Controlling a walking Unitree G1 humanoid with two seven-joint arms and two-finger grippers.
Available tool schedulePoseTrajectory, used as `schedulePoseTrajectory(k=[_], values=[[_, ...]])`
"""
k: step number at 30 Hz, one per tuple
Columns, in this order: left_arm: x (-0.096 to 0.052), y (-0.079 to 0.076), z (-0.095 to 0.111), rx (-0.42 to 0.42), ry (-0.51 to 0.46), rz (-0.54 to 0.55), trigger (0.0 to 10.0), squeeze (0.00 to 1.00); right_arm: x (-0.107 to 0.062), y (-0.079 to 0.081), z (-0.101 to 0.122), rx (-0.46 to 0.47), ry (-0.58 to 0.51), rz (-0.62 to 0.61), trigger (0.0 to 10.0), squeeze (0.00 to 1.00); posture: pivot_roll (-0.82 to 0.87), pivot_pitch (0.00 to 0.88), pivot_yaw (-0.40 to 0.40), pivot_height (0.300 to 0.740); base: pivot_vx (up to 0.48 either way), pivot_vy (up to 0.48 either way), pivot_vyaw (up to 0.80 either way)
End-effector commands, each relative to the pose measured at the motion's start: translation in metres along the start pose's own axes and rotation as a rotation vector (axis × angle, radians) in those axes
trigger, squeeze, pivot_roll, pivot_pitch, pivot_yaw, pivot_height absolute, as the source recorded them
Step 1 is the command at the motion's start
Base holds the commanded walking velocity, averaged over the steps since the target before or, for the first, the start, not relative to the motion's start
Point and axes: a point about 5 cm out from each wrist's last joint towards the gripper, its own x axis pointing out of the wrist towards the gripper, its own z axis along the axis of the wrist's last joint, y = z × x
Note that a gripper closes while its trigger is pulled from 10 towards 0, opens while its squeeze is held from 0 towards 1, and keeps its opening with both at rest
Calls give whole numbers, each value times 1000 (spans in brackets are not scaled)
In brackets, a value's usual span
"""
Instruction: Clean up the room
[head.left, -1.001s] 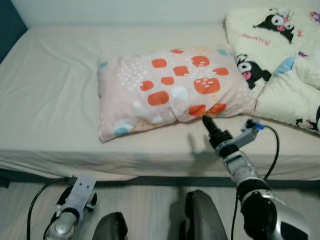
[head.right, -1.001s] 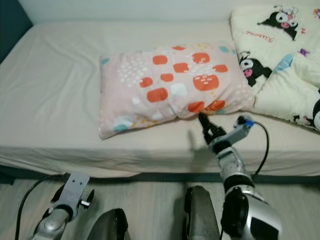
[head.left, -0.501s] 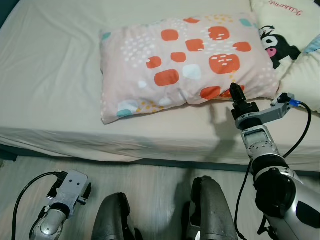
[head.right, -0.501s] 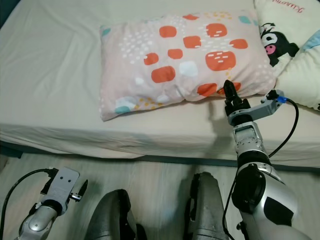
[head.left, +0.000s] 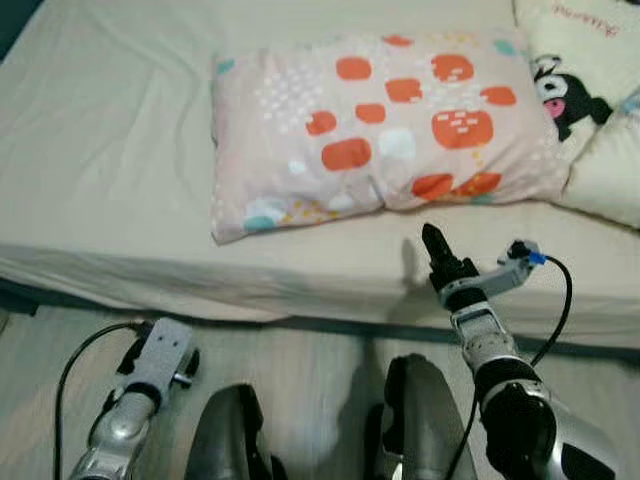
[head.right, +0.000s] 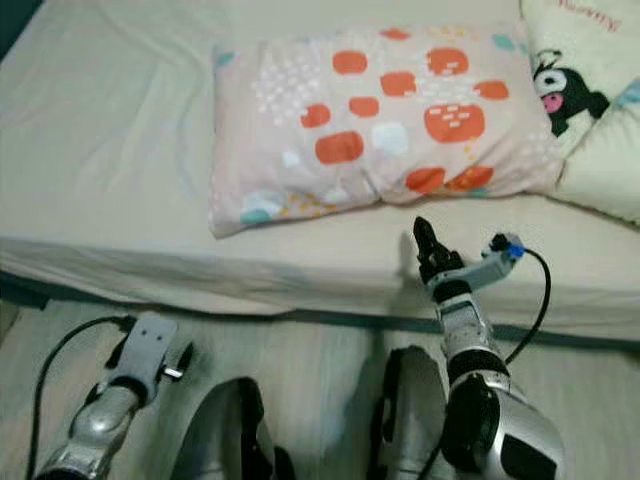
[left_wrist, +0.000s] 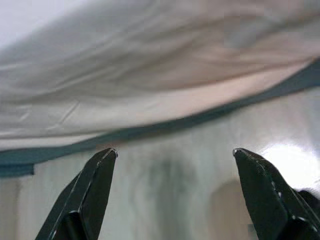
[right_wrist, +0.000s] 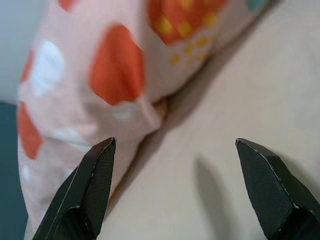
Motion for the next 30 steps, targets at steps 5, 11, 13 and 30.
schedulePoseTrajectory(k=[5,11,13,30], values=[[-6,-9,-27,-102,171,33,10000,0,-22,-16,-43,-26,165,-74,10000,0,-21,180,12,630,0,0,0],[-9,-23,-39,-248,273,54,10000,0,-52,-25,-88,-62,331,-83,10000,0,-63,138,-7,650,0,0,0],[-9,-24,-39,-260,278,55,10000,0,-55,-26,-92,-65,344,-77,10000,0,-63,138,-7,655,0,0,0],[2,-33,-26,-395,268,60,10000,0,-40,-15,-82,-109,333,-29,10000,0,-82,99,-22,710,0,0,0]])
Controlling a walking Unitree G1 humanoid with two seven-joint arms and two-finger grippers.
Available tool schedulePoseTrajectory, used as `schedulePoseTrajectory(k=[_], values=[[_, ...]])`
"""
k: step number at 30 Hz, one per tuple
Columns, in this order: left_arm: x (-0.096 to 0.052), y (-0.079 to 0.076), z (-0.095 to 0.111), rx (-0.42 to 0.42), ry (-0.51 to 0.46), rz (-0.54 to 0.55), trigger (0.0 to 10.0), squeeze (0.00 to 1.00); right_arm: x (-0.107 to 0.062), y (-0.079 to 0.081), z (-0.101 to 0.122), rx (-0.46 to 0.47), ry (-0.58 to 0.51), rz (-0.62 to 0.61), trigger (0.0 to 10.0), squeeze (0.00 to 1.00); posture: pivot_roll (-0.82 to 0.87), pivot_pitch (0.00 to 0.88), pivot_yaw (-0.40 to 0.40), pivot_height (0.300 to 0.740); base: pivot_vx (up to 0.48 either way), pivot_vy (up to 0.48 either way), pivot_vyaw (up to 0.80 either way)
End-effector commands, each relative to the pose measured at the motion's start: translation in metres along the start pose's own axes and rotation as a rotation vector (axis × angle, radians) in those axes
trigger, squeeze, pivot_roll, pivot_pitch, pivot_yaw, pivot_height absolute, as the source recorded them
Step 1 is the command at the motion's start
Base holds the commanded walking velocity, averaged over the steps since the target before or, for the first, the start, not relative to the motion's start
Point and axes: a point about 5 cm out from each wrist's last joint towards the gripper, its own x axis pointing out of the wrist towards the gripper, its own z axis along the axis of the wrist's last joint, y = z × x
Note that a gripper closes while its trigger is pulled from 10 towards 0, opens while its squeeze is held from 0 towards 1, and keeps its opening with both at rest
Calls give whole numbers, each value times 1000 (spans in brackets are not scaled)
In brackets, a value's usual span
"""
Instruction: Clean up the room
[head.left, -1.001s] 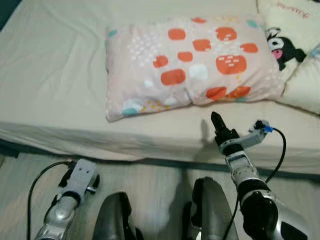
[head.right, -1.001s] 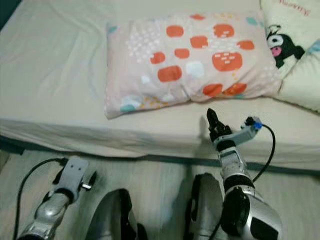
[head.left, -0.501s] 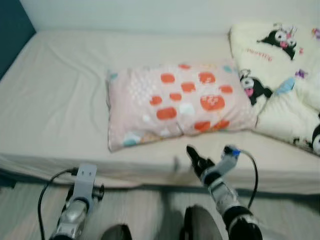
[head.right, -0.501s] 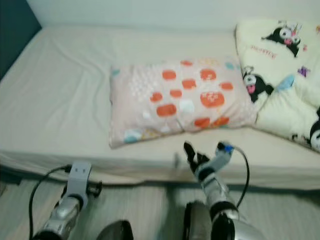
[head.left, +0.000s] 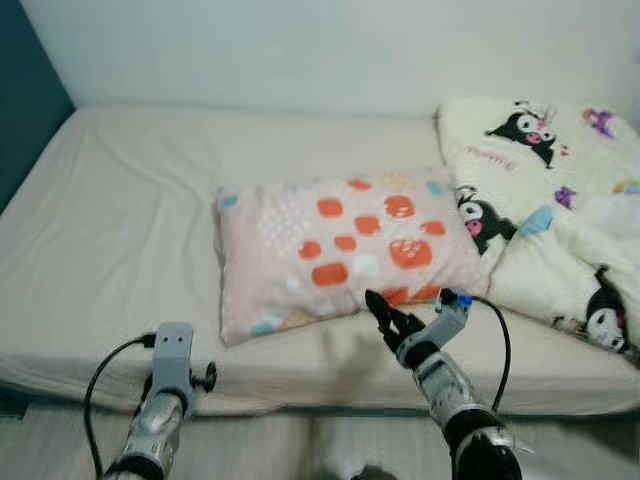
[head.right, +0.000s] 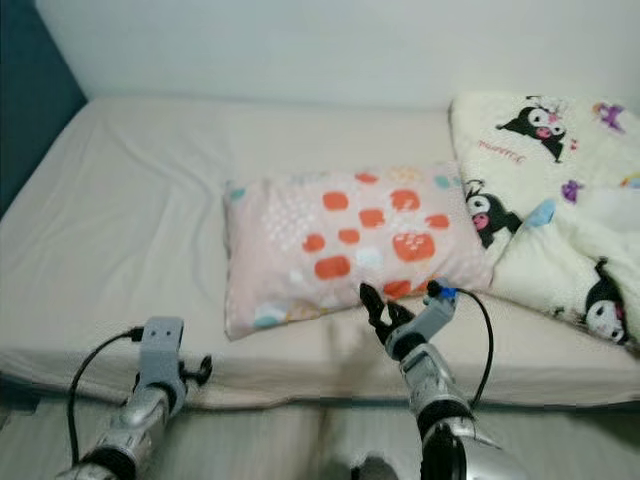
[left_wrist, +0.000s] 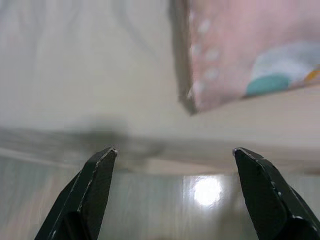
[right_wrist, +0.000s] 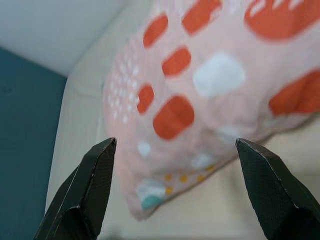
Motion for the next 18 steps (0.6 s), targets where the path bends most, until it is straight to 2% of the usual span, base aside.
schedulePoseTrajectory(k=[1,2,4,6,18], values=[[-3,-5,-12,-30,46,-12,10000,0,-3,-3,-5,-9,26,-12,10000,0,-83,98,-23,715,0,0,0],[-3,-5,-12,-30,46,-12,10000,0,-3,-3,-5,-9,26,-12,10000,0,-83,98,-23,715,0,0,0],[-4,-9,-13,-35,40,-37,10000,0,-3,-4,-9,-65,64,-48,10000,0,-87,94,-23,720,0,0,0],[-5,-11,-15,-44,43,-47,10000,0,-4,-6,-13,-88,93,-78,10000,0,-88,92,-23,720,465,0,0],[-4,-17,-12,-46,33,-62,10000,0,-2,-4,-13,-91,107,-81,10000,0,-88,75,-28,720,413,0,0]])
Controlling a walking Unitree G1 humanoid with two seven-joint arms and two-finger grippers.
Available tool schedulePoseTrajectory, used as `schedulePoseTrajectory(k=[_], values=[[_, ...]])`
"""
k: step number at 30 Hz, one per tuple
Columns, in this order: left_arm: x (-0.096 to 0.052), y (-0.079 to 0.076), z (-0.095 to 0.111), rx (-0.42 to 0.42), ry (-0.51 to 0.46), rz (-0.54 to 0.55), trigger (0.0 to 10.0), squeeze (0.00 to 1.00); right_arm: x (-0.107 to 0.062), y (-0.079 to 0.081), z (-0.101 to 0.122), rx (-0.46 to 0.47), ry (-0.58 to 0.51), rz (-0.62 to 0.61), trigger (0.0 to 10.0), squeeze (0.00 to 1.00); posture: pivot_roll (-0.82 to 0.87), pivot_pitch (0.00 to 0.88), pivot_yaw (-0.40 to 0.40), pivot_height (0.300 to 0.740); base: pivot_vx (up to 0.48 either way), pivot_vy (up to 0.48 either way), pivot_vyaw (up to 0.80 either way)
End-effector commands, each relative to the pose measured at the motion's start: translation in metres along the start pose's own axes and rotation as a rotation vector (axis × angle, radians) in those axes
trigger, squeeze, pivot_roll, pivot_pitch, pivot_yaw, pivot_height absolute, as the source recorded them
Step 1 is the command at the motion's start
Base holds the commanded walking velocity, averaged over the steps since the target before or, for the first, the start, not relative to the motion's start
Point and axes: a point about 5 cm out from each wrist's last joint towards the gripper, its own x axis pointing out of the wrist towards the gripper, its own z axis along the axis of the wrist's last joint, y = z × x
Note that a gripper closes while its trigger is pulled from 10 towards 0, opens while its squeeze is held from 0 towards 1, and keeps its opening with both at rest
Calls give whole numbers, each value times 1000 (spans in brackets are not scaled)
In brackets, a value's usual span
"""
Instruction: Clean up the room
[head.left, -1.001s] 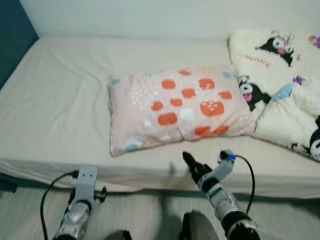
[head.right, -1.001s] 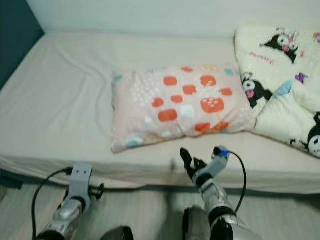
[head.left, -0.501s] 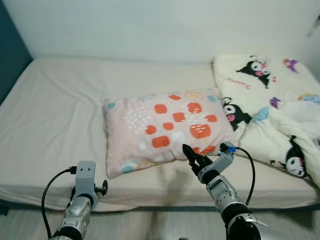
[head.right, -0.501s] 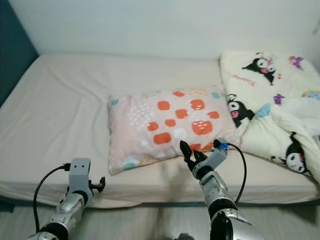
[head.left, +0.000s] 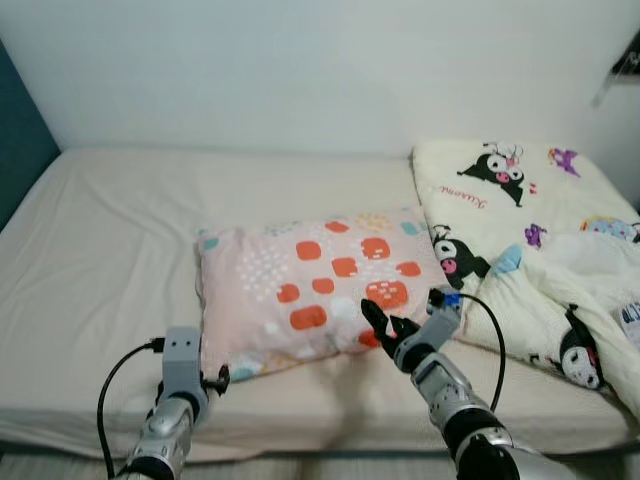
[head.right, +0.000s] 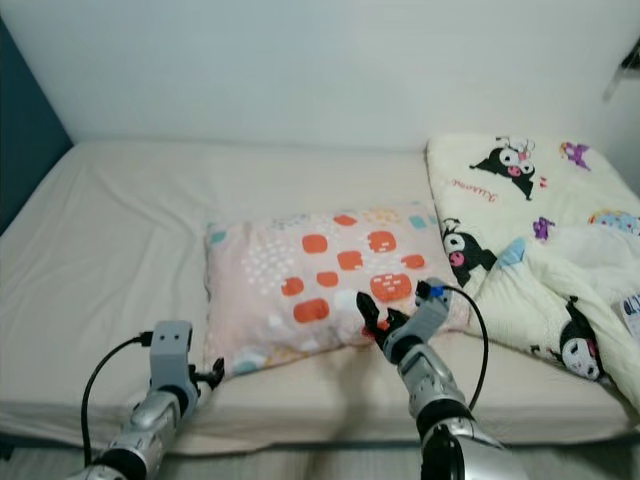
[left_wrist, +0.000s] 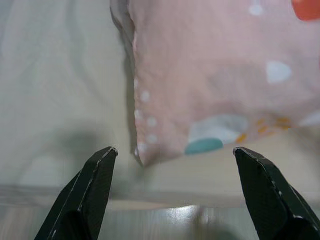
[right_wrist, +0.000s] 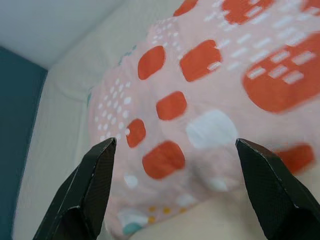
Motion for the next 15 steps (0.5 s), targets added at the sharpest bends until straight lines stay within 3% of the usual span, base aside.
schedulePoseTrajectory(k=[1,4,15], values=[[-5,12,-12,2,38,32,10000,0,5,11,-8,1,36,26,10000,0,-88,72,-29,720,315,0,0],[-5,10,-10,-31,15,31,10000,0,5,10,-8,-7,44,21,10000,0,-90,69,-30,720,285,0,0],[-12,9,-28,37,90,4,10000,0,-2,-2,-19,-60,103,-67,10000,0,-94,76,-34,720,0,0,0]])
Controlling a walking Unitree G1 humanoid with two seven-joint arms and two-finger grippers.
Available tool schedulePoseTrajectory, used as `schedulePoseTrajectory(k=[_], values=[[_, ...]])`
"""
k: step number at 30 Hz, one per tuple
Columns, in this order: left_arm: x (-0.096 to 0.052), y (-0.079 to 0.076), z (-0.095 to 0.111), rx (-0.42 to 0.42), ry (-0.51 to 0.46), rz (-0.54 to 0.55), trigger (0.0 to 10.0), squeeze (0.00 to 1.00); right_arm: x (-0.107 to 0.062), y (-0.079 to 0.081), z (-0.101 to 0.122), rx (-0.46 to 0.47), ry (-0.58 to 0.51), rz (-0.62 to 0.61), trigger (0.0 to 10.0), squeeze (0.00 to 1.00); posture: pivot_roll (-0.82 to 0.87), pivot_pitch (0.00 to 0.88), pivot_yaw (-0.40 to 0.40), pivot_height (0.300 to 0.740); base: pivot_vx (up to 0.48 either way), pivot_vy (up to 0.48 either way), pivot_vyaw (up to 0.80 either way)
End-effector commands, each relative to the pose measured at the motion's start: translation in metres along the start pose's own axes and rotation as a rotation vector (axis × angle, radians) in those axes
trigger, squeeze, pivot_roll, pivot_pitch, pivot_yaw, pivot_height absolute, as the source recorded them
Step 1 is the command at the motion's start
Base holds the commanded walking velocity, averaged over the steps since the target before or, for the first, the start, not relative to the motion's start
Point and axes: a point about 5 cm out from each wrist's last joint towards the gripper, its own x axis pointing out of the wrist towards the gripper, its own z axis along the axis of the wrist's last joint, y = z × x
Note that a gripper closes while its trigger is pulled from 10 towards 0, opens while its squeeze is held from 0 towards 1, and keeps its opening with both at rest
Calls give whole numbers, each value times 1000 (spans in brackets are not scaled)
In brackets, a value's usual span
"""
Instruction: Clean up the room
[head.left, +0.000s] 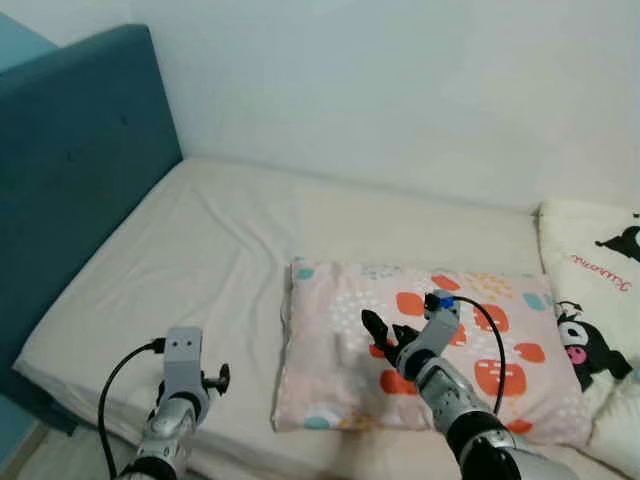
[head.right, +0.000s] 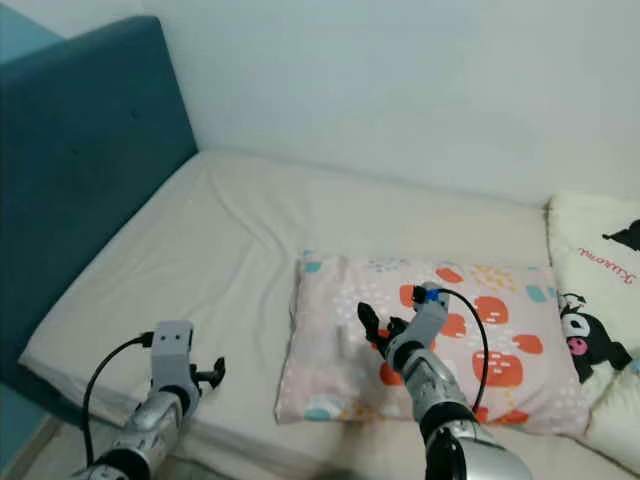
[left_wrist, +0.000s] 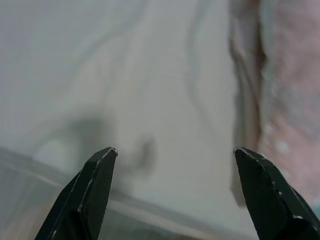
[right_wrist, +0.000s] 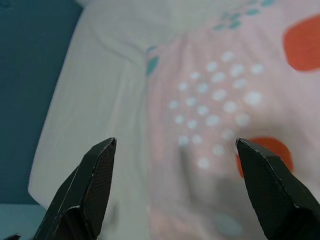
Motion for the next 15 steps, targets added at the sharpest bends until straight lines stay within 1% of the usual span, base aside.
schedulePoseTrajectory(k=[1,2,5,6,9,10,15], values=[[-6,0,-16,25,56,-14,10000,0,-6,-11,-7,-3,30,-59,10000,0,-95,78,-33,720,0,0,0],[-6,0,-16,25,56,-14,10000,0,-6,-11,-7,-3,30,-59,10000,0,-95,78,-33,720,0,0,0],[-10,0,-27,35,89,-29,10000,0,-10,-21,-9,2,38,-115,10000,0,-96,83,-32,720,0,0,0],[-12,1,-30,36,101,-32,10000,0,-12,-24,-9,-1,43,-139,10000,0,-96,84,-33,720,0,0,-763],[-13,1,-32,36,109,-34,10000,0,-13,-26,-10,-3,46,-150,10000,0,-97,85,-32,720,0,0,-763],[-14,2,-36,39,122,-34,10000,0,-15,-30,-11,5,52,-176,10000,0,-99,88,-31,720,0,0,-756],[-15,3,-38,43,134,-31,10000,0,-17,-34,-14,13,65,-219,10000,0,-97,91,-29,720,0,0,-749]])
